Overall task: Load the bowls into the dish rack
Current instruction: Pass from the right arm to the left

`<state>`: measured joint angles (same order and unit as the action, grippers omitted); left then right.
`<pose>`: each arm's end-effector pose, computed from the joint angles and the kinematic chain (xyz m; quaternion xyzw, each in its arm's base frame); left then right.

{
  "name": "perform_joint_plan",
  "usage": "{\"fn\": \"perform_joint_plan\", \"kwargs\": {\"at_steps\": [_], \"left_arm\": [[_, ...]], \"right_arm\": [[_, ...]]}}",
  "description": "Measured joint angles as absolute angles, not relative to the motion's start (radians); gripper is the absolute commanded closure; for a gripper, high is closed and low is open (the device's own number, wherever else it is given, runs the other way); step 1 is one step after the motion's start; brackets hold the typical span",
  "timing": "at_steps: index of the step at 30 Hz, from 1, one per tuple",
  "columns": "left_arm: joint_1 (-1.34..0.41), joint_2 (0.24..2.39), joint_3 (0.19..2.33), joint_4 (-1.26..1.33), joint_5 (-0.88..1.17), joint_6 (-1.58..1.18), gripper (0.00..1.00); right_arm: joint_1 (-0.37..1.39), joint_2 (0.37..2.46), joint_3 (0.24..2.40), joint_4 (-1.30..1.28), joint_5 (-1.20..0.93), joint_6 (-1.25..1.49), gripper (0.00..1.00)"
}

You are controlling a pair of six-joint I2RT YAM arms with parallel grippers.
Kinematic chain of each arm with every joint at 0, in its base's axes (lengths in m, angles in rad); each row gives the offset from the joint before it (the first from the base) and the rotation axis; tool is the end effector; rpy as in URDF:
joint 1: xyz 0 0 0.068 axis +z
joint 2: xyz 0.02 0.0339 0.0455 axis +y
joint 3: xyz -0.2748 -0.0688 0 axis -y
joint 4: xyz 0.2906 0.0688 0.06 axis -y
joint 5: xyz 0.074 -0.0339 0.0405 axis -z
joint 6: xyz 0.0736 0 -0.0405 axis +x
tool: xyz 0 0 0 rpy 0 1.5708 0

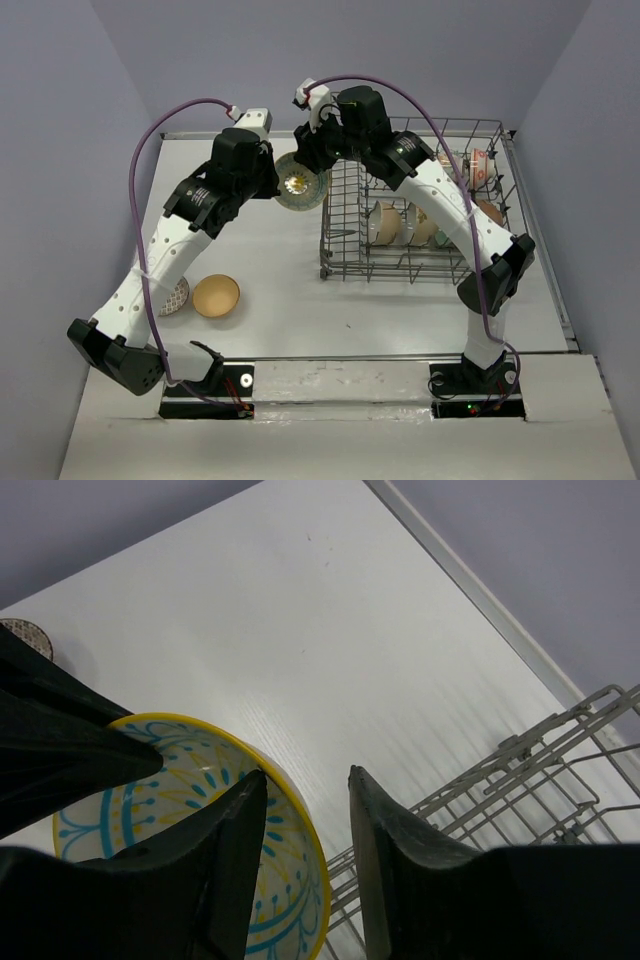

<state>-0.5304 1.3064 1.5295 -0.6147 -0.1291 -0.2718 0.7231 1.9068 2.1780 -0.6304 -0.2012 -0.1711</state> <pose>0.3103 -0.1710 0.4455 0.0714 0.8271 -0.1673 0.5318 0.3736 0.3494 0.4572 -0.4052 0.7128 0.2338 0.5226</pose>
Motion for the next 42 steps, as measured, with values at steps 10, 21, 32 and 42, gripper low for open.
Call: {"fn": "perform_joint_plan", "kwargs": {"at_steps": [10, 21, 32, 42], "left_arm": [[-0.529, 1.304, 1.515, -0.610, -0.132, -0.279, 1.00], [-0.530, 1.304, 1.514, -0.569, -0.108, -0.289, 1.00], [-0.531, 1.311, 1.514, -0.597, -0.090, -0.289, 1.00], [-0.531, 1.389, 1.555, -0.629, -0.080, -0.289, 1.00]], "right_arm": [[0.738, 1.875, 2.101, -0.564, -0.076, -0.197, 0.45], [0.742, 1.805, 2.011, -0.482, 0.036, -0.231, 0.33], [0.733, 1.667, 1.929, -0.426, 0.085, -0.269, 0.34], [0.750, 1.436, 1.769, -0.448, -0.093, -0.309, 0.35]]}}
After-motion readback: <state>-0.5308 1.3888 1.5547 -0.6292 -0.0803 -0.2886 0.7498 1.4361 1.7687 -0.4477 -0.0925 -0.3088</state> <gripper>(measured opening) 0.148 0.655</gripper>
